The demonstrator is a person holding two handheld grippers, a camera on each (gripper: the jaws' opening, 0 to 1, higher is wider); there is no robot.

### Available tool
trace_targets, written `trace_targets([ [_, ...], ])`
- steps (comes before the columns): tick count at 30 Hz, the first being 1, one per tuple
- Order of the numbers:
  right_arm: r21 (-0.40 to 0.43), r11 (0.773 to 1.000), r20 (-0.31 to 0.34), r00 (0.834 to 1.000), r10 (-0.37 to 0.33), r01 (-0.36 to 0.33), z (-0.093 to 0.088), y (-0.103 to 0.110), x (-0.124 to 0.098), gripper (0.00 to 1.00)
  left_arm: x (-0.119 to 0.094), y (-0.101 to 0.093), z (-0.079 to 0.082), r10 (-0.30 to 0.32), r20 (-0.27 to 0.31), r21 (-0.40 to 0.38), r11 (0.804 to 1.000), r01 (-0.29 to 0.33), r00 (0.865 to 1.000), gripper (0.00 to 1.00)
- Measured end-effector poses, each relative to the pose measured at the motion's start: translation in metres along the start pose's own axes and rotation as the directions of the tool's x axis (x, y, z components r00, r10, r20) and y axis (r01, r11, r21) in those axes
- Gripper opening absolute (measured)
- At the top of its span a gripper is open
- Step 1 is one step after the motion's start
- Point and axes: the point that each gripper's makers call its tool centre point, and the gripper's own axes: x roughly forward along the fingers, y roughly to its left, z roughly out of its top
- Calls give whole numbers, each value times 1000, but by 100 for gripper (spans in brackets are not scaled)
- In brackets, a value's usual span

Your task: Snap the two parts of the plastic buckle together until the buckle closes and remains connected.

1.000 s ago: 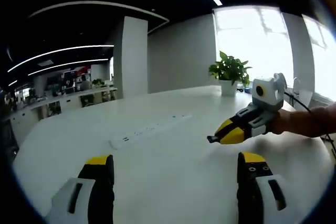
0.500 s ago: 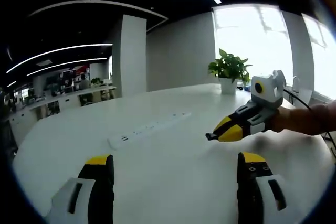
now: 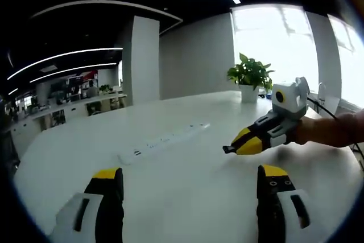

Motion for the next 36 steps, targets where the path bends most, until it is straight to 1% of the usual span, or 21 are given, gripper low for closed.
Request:
trace_targets([
  [9, 6, 1000, -1, 1000, -5, 5, 2, -7, 4, 10, 2, 1, 1, -1, -4, 1, 1000, 1, 1000, 99],
  [16, 10, 1000, -11, 1000, -8, 8, 0, -14, 11, 10, 5, 5, 2, 1, -1, -3, 1000, -1, 1000, 99],
  [28, 10, 1000, -21, 1000, -6, 6, -4, -17, 21, 10, 12, 10, -2, -7, -10, -7, 1000, 7, 1000, 99],
  [36, 11, 1000, -26, 1000, -8, 8, -2, -23, 29, 10, 17, 15, -2, -10, -13, -12, 1000, 10, 1000, 99],
])
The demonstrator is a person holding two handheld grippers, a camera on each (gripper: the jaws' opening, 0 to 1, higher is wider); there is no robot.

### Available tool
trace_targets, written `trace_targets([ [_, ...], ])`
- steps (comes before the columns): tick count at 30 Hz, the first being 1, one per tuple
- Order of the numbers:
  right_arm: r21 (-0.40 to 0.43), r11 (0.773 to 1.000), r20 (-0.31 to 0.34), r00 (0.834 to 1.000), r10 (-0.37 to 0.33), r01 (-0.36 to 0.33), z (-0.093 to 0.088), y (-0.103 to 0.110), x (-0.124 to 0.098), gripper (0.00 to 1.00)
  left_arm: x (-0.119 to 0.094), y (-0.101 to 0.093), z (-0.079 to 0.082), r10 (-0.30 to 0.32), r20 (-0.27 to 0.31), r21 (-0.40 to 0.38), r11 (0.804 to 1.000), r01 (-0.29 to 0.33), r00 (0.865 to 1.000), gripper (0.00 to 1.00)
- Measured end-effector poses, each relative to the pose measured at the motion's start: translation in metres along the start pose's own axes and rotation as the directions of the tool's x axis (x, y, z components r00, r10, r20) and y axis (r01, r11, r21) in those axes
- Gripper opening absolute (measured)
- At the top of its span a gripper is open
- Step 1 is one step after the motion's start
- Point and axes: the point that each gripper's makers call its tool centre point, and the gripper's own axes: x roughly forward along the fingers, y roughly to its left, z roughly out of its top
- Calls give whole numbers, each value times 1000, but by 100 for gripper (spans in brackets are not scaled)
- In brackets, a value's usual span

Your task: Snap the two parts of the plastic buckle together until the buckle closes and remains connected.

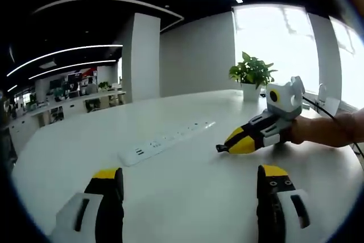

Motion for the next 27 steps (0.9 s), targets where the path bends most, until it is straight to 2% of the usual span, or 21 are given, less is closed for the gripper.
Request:
trace_targets([
  [7, 3, 1000, -3, 1000, -7, 7, 4, -7, 5, 10, 5, 3, 0, -5, -4, -3, 1000, 5, 1000, 99],
  [19, -13, 1000, -7, 1000, 0, 0, 15, -10, 14, 10, 8, 7, 2, -9, -2, -7, 1000, 9, 1000, 99],
  [27, -17, 1000, -10, 1000, 9, -10, 15, -7, 20, 10, 8, 9, 1, -8, -3, -9, 1000, 8, 1000, 99],
])
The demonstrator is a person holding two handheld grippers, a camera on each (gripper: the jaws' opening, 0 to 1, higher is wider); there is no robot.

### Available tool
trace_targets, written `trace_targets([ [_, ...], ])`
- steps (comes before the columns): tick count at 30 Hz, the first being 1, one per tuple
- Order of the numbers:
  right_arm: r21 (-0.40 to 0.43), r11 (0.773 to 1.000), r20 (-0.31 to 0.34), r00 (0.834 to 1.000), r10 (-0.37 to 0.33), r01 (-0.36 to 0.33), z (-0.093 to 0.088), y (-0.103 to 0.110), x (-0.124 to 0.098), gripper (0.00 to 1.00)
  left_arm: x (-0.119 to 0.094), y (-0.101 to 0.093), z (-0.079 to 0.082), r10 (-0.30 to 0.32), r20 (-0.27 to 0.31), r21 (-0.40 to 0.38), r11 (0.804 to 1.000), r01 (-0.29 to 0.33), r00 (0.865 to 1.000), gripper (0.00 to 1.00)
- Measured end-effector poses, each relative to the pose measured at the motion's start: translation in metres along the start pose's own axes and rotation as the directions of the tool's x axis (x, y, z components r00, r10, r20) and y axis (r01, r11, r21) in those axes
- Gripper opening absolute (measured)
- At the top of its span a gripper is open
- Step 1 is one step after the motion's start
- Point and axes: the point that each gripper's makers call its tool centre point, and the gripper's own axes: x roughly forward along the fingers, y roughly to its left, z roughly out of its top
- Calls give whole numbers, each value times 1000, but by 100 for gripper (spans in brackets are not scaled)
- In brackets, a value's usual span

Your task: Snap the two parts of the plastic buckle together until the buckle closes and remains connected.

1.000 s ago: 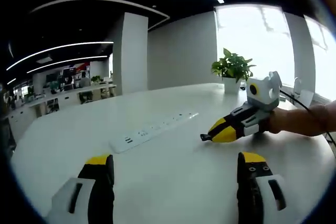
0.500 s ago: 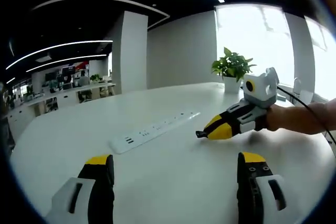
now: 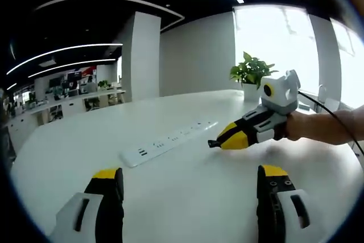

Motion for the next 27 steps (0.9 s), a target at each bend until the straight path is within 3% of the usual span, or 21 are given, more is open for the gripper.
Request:
trace_targets([
  [27, -11, 1000, -22, 999, 27, -28, -8, 7, 5, 10, 2, 0, -6, -9, -11, -4, 1000, 9, 1000, 99],
])
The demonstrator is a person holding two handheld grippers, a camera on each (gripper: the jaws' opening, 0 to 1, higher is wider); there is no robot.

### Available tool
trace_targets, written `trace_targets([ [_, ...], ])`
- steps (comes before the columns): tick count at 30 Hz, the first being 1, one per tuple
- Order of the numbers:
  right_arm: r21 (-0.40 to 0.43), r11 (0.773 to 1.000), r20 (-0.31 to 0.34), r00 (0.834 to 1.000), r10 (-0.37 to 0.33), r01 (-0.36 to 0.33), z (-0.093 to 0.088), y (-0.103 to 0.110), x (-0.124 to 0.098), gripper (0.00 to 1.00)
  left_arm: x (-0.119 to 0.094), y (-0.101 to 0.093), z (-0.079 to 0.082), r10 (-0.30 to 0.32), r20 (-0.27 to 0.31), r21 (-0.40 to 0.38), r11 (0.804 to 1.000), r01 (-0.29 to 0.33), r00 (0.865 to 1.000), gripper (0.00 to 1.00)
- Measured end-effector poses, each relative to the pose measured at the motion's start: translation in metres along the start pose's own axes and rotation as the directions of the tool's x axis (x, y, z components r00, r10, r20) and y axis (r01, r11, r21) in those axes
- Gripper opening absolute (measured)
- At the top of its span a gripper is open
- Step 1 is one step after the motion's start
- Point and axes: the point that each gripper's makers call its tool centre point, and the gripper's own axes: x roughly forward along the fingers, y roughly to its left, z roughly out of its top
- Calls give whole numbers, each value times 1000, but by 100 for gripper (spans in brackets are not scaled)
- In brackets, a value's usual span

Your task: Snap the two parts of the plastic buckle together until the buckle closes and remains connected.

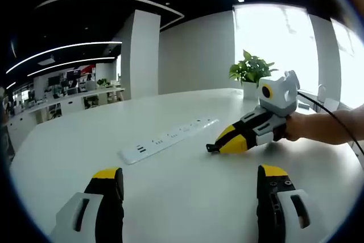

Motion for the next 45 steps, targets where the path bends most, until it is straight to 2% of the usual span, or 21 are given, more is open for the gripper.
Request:
trace_targets([
  [4, -12, 1000, -5, 1000, 24, -24, 0, 5, 0, 10, 0, -1, -1, -3, -6, 7, 1000, 3, 1000, 99],
  [5, -22, 998, 4, 998, 58, -58, 1, 10, 1, 10, 0, -1, 0, -3, -4, 7, 1000, 4, 1000, 99],
  [6, -30, 998, 6, 998, 62, -62, 1, 11, 1, 10, 0, -1, 0, -4, -4, 5, 1000, 4, 1000, 99],
  [19, -28, 998, -17, 998, 63, -64, -4, 13, 4, 10, -3, -1, 1, -4, -3, 11, 1000, 4, 1000, 99],
  [24, -16, 995, -23, 995, 97, -97, -7, 18, 3, 12, -3, -2, 1, -7, -2, 1, 1000, 7, 1000, 99],
  [26, -5, 996, -21, 996, 91, -92, -7, 17, 3, 21, -2, -2, 0, -5, -7, 7, 1000, 5, 1000, 99],
  [28, 8, 996, -7, 996, 94, -94, -5, 17, 4, 39, -2, -4, 0, -7, -7, 6, 1000, 7, 1000, 99],
  [30, 16, 996, 33, 996, 88, -88, 2, 16, 5, 64, -2, -4, 0, -9, -8, 5, 1000, 9, 1000, 99],
  [31, 18, 996, 42, 995, 88, -89, 3, 16, 5, 73, -2, -4, 0, -8, -9, 6, 1000, 8, 1000, 99],
  [33, 16, 996, 50, 995, 85, -86, 5, 16, 5, 87, -3, -5, 0, -9, -10, 5, 1000, 9, 1000, 99],
  [34, 16, 997, 46, 996, 75, -76, 4, 15, 5, 90, -3, -5, 0, -9, -10, 5, 1000, 9, 1000, 99],
  [35, 15, 998, 46, 997, 58, -59, 3, 13, 4, 93, -3, -5, 1, -8, -10, 6, 1000, 8, 1000, 99],
  [36, 9, 1000, 66, 998, 21, -22, 7, 6, 5, 100, -3, -5, 1, -9, -10, 7, 1000, 9, 1000, 99],
  [39, 26, 1000, 74, 997, -2, 0, 8, -2, 4, 100, -4, -6, 2, -8, -14, 13, 1000, 8, 1000, 99],
  [45, 23, 1000, 69, 997, -20, 19, 6, -4, -1, 100, -7, -6, 5, -3, -8, 14, 1000, 3, 1000, 99],
])
